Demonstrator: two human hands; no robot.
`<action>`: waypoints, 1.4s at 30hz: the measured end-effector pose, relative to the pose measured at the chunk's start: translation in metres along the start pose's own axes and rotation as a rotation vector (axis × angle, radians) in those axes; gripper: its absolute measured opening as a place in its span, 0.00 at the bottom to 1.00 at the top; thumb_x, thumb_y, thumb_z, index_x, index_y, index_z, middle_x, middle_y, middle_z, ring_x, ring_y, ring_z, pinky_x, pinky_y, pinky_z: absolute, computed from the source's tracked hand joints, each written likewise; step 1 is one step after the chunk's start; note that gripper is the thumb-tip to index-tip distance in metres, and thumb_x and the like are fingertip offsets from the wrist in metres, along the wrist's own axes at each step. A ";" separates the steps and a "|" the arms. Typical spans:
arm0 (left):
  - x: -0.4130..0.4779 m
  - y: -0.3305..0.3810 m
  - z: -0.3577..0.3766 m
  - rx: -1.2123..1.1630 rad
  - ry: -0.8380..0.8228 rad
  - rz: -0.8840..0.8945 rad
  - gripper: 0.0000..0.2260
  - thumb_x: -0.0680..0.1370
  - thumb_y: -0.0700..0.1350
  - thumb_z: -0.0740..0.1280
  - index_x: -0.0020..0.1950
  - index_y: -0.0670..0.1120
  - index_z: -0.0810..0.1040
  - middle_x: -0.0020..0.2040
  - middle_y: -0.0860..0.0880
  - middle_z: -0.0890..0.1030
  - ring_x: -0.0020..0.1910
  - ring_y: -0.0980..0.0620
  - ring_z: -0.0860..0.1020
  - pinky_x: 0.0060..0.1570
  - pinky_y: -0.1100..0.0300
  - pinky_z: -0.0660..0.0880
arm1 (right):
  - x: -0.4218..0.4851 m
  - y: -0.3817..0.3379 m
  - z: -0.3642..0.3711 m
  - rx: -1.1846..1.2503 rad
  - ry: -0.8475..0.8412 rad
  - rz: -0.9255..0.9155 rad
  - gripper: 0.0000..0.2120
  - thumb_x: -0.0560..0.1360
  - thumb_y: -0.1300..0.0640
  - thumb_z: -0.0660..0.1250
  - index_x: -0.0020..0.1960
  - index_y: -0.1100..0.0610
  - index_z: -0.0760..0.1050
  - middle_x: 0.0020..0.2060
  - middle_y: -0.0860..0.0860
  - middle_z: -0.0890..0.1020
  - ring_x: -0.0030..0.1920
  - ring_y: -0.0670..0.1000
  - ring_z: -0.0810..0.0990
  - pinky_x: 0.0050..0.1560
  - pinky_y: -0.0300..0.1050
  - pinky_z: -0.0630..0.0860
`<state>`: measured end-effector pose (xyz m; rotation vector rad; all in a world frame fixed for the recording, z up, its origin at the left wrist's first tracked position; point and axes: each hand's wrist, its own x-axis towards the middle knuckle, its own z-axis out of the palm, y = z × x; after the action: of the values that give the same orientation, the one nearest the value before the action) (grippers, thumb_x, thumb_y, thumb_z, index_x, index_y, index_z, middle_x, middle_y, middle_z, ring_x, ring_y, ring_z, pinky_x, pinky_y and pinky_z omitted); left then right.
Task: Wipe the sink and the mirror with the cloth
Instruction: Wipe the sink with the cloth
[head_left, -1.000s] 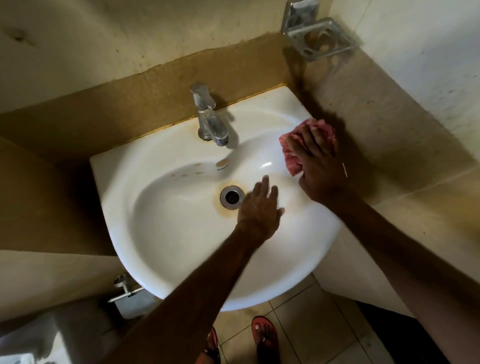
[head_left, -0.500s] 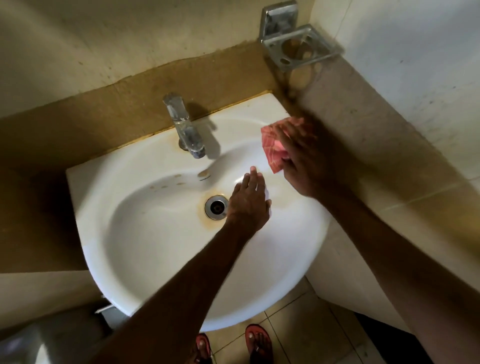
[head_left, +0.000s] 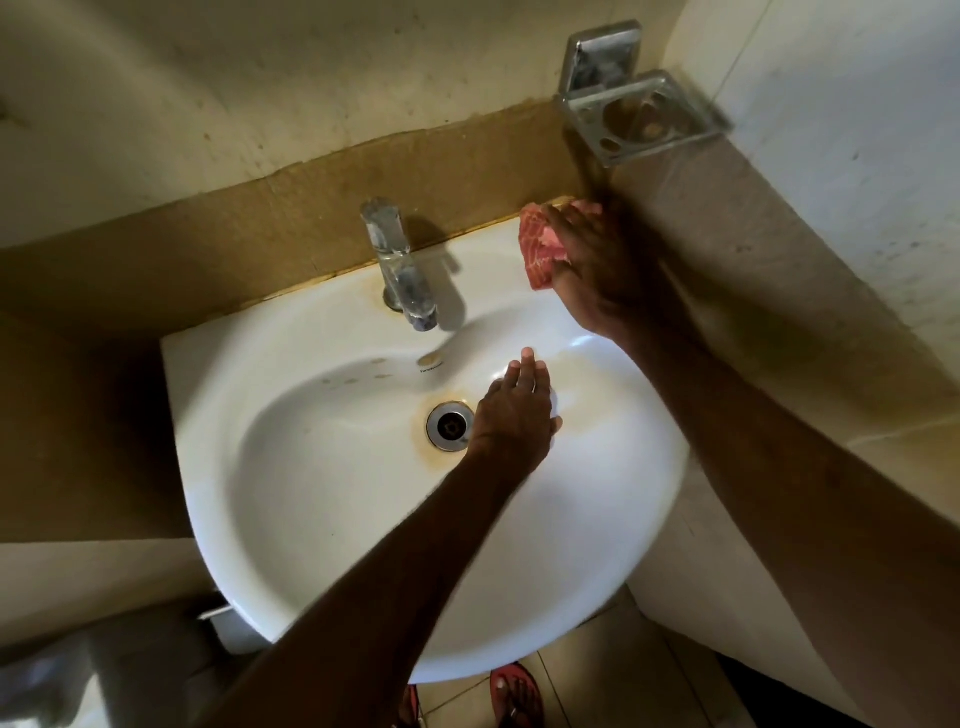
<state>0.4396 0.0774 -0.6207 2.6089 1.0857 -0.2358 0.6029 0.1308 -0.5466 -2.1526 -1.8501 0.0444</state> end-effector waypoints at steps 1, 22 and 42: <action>0.000 0.000 -0.001 -0.003 -0.005 0.000 0.34 0.83 0.54 0.61 0.81 0.38 0.51 0.82 0.38 0.49 0.80 0.40 0.56 0.77 0.49 0.60 | -0.012 0.003 -0.001 0.016 0.047 -0.046 0.32 0.77 0.47 0.51 0.77 0.58 0.69 0.74 0.58 0.73 0.76 0.59 0.68 0.79 0.53 0.58; -0.001 -0.011 -0.012 -0.004 -0.030 0.026 0.36 0.80 0.57 0.64 0.81 0.43 0.52 0.82 0.42 0.50 0.81 0.43 0.56 0.74 0.49 0.63 | -0.042 -0.020 0.022 0.048 0.019 -0.089 0.33 0.75 0.50 0.54 0.80 0.54 0.64 0.79 0.55 0.67 0.80 0.58 0.61 0.77 0.64 0.59; -0.009 -0.004 -0.024 0.013 -0.016 0.025 0.33 0.81 0.55 0.64 0.81 0.44 0.57 0.81 0.43 0.57 0.79 0.42 0.61 0.71 0.50 0.67 | -0.023 -0.046 0.025 0.088 -0.013 -0.023 0.36 0.71 0.50 0.48 0.77 0.54 0.69 0.77 0.55 0.70 0.79 0.57 0.65 0.77 0.62 0.59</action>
<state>0.4308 0.0826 -0.5963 2.6259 1.0486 -0.2586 0.5492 0.1197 -0.5634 -2.0766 -1.8450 0.1328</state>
